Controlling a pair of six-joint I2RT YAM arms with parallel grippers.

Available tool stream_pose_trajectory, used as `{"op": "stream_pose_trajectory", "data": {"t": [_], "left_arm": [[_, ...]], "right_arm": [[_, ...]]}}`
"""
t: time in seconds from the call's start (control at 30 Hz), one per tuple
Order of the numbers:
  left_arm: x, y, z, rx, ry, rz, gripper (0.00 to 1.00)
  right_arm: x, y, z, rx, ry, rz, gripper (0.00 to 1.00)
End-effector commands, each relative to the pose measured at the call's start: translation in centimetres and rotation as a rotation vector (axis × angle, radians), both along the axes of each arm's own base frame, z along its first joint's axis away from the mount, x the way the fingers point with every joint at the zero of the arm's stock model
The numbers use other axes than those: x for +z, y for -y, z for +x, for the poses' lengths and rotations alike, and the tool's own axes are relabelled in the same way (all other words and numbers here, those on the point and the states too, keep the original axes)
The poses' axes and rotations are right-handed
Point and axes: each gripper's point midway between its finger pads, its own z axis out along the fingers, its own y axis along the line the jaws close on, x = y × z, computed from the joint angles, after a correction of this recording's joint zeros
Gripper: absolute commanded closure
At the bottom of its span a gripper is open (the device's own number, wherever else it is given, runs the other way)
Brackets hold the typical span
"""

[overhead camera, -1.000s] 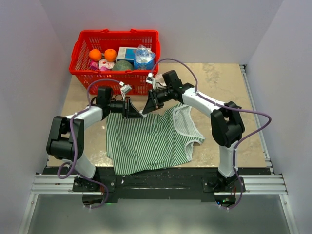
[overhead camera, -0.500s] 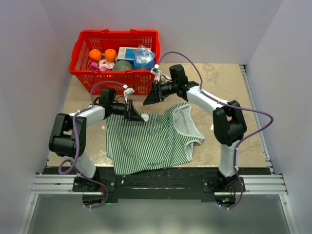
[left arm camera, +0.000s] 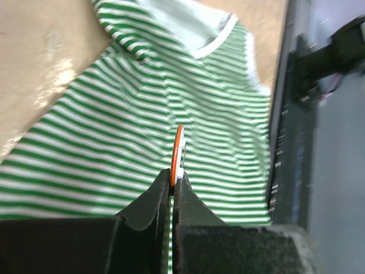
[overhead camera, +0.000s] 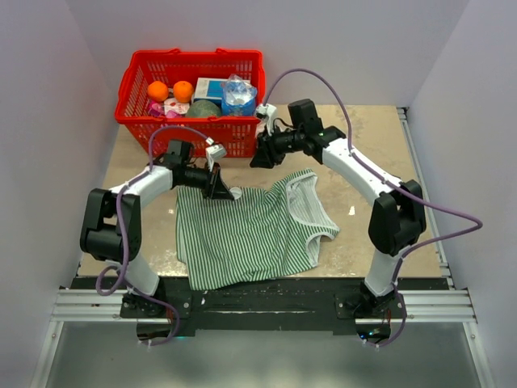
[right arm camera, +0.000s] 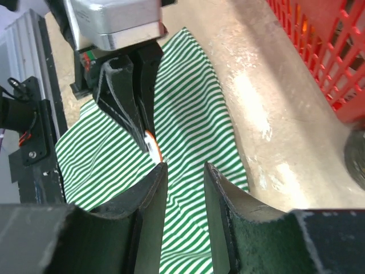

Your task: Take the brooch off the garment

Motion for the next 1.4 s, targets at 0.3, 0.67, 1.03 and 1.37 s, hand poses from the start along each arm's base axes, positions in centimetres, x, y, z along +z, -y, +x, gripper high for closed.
{"op": "stream_pose_trajectory", "data": {"t": [0.3,0.67,1.03,1.37], "left_arm": [[5.8,-1.8,2.5,0.074,1.078,0.487,1.00],[11.9,-0.9,0.5,0.287,1.930,0.756,1.00],[13.4,0.3,1.1,0.256,2.063,0.833,1.00],[15.6,2.1,1.8,0.257,2.151,0.815,1.00]], "right_arm": [[3.2,4.7,3.5,-0.302,0.000,-0.088,0.46],[4.1,3.3,1.6,-0.127,-0.405,0.280,0.52],[1.4,2.5,0.6,-0.064,-0.559,0.314,0.52],[3.0,0.8,-2.2,0.133,-0.594,0.368,0.58]]}}
